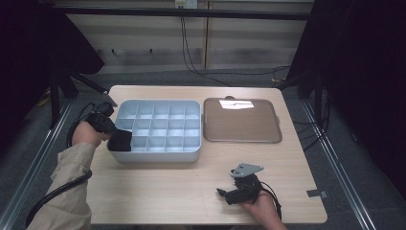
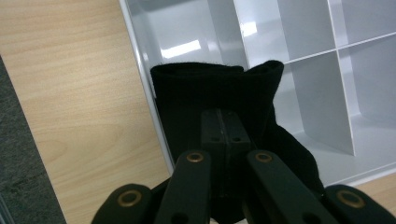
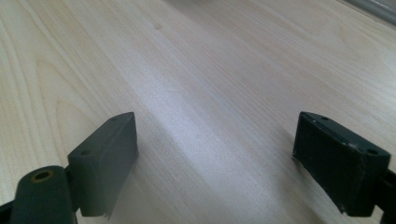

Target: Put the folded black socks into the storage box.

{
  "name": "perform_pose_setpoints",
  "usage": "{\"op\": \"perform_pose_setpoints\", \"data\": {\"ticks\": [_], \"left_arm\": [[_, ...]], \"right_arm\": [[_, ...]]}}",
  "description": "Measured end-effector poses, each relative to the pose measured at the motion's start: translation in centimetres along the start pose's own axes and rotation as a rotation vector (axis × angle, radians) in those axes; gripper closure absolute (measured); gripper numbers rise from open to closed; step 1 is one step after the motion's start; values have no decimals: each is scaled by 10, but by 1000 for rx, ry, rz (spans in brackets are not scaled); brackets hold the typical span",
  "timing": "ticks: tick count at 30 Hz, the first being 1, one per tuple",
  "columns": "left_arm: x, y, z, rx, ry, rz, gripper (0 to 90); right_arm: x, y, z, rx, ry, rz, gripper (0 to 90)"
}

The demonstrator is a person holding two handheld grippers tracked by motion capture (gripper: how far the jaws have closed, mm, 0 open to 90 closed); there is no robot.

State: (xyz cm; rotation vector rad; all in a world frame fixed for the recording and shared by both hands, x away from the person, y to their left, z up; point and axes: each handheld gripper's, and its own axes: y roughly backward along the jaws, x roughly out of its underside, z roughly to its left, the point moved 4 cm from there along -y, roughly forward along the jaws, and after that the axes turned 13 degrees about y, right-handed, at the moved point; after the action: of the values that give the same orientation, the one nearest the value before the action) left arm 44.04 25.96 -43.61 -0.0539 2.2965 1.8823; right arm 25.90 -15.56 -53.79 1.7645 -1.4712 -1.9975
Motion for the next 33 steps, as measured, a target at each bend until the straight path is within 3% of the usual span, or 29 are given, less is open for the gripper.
{"op": "perform_pose_setpoints", "data": {"ticks": [17,25,33], "left_arm": [[7,-11,2,8,-5,35,900],[8,-13,2,2,0,29,900],[17,-32,1,2,-9,45,900]], "right_arm": [[0,0,0,0,-2,1,135],[0,0,0,-1,-1,0,131],[0,0,1,0,-4,5,128]]}}
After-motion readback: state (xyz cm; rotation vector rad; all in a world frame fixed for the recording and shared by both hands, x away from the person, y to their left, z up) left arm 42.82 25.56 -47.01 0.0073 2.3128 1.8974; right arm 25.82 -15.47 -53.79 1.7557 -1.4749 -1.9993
